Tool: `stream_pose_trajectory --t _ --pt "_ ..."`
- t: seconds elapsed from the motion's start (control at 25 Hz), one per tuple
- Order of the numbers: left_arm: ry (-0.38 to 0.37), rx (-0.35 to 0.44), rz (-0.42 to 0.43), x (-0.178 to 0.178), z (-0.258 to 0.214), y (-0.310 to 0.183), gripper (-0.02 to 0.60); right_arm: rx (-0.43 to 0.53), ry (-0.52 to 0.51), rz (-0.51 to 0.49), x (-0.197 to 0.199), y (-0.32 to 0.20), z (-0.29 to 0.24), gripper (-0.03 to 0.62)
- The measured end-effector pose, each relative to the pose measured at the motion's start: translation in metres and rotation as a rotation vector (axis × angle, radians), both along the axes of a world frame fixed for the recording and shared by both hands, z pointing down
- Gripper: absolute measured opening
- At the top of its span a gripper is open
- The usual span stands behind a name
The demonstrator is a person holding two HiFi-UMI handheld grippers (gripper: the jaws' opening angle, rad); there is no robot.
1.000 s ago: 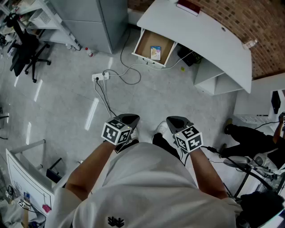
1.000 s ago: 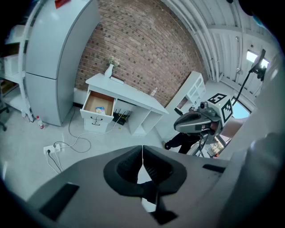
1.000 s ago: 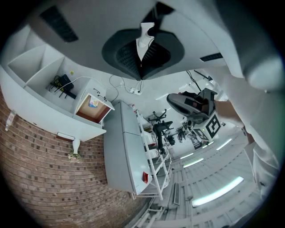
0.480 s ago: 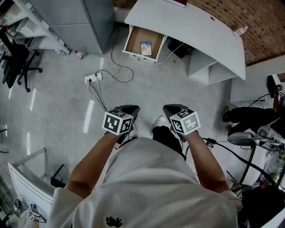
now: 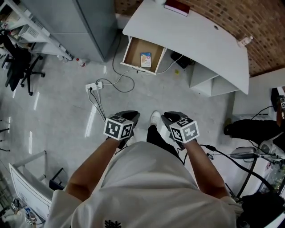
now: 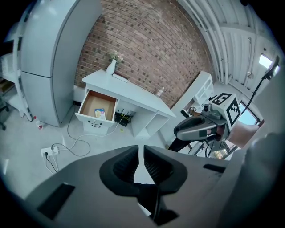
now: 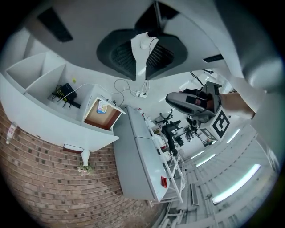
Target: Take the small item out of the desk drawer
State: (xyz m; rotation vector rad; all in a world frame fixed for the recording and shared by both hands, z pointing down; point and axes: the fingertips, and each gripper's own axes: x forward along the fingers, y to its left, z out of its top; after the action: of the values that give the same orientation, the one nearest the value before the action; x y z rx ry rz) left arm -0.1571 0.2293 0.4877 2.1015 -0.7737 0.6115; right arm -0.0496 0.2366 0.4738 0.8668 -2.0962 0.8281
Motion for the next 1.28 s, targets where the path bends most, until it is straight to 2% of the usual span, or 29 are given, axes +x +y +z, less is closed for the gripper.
stream_pose_trajectory --t 0.04,0.08,0.16,0.44,0.6,0.88,1.04,1.28 --pt "-0.001 -0.006 -0.018 0.008 0.000 -0.014 0.036 -0.003 -0.009 -0.012 0.009 -0.014 0.001 0.102" --pt "-0.005 -0.014 -0.034 0.018 0.001 -0.028 0.057 -0.003 -0.017 -0.024 0.018 -0.029 0.001 0.115" --pt "-0.024 -0.024 -0.051 0.037 0.003 -0.055 0.141 0.004 -0.034 -0.043 0.039 -0.059 0.002 0.115" --pt "-0.125 -0.028 -0.128 0.090 0.026 -0.145 0.170 0.013 -0.057 -0.104 0.099 -0.141 0.016 0.117" --pt "-0.150 -0.052 -0.193 0.110 0.046 -0.188 0.191 0.009 -0.073 -0.119 0.127 -0.172 0.031 0.115" --pt "-0.172 -0.103 -0.217 0.118 0.091 -0.262 0.234 -0.051 -0.091 -0.073 0.147 -0.197 0.058 0.123" --pt "-0.182 -0.108 -0.224 0.120 0.121 -0.321 0.262 -0.076 -0.083 -0.021 0.154 -0.223 0.071 0.152" --pt "-0.221 -0.124 -0.227 0.116 0.179 -0.408 0.296 -0.148 -0.055 0.050 0.155 -0.266 0.090 0.156"
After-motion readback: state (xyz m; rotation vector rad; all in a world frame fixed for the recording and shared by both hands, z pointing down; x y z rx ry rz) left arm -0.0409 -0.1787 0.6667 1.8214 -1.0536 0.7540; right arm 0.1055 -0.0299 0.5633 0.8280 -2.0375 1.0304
